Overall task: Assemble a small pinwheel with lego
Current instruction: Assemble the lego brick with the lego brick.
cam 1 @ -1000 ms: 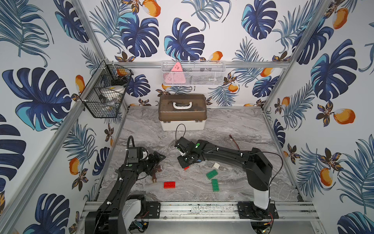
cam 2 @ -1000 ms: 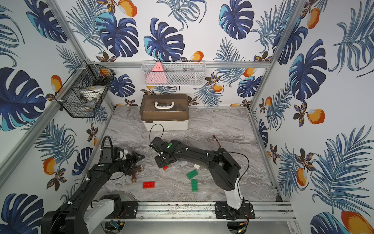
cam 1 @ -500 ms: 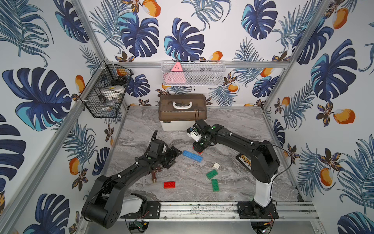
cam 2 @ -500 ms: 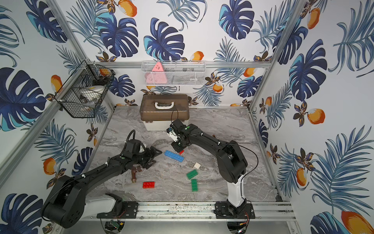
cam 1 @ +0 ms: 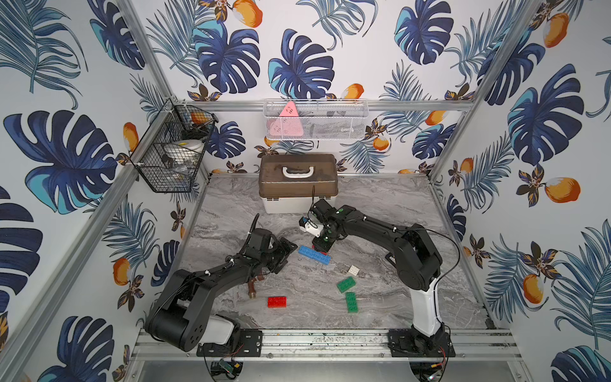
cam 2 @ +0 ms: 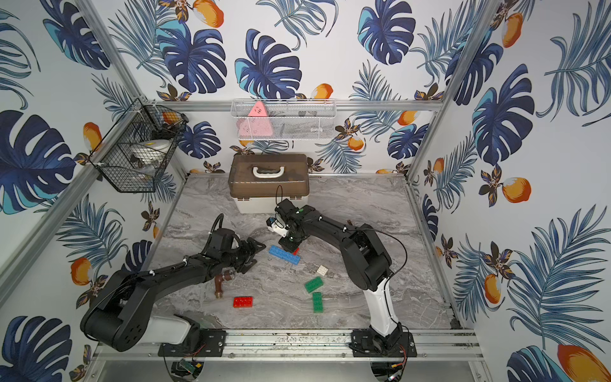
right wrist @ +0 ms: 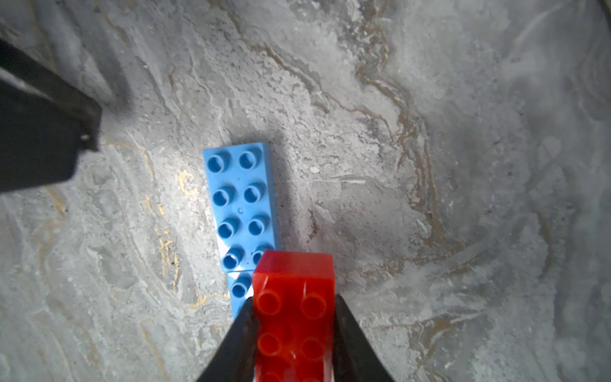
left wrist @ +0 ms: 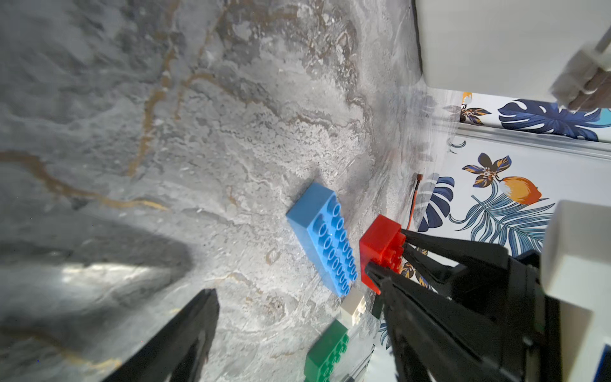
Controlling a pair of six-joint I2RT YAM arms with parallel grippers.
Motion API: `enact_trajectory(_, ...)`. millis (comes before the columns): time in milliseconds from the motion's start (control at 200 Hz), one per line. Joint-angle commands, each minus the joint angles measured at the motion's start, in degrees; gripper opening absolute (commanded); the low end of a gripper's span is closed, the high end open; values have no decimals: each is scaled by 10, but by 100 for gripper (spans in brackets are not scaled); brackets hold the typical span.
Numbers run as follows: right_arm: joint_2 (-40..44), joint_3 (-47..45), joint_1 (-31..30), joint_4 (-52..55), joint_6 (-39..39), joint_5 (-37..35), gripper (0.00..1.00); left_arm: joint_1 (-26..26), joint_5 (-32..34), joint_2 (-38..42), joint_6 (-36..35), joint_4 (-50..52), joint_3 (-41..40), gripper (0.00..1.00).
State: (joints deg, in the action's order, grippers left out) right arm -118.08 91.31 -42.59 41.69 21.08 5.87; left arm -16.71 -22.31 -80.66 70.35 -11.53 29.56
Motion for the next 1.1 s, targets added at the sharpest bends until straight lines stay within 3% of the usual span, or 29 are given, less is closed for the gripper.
enact_trajectory(0, 4, -5, 0, -26, 37, 21, 0, 0, 0, -9, 2, -44, 1, 84)
enact_trajectory(290, -26, 21, 0, -4, 52, 10, 0, 0, -7, -26, 4, -67, -10, 84)
enact_trajectory(936, -7, -21, 0, -25, 46, 31, 0, 0, -16, -45, 12, -93, -13, 84)
enact_trajectory(1096, -24, -27, 0, -30, 59, 3, 0, 0, -14, -44, 8, -89, -10, 84)
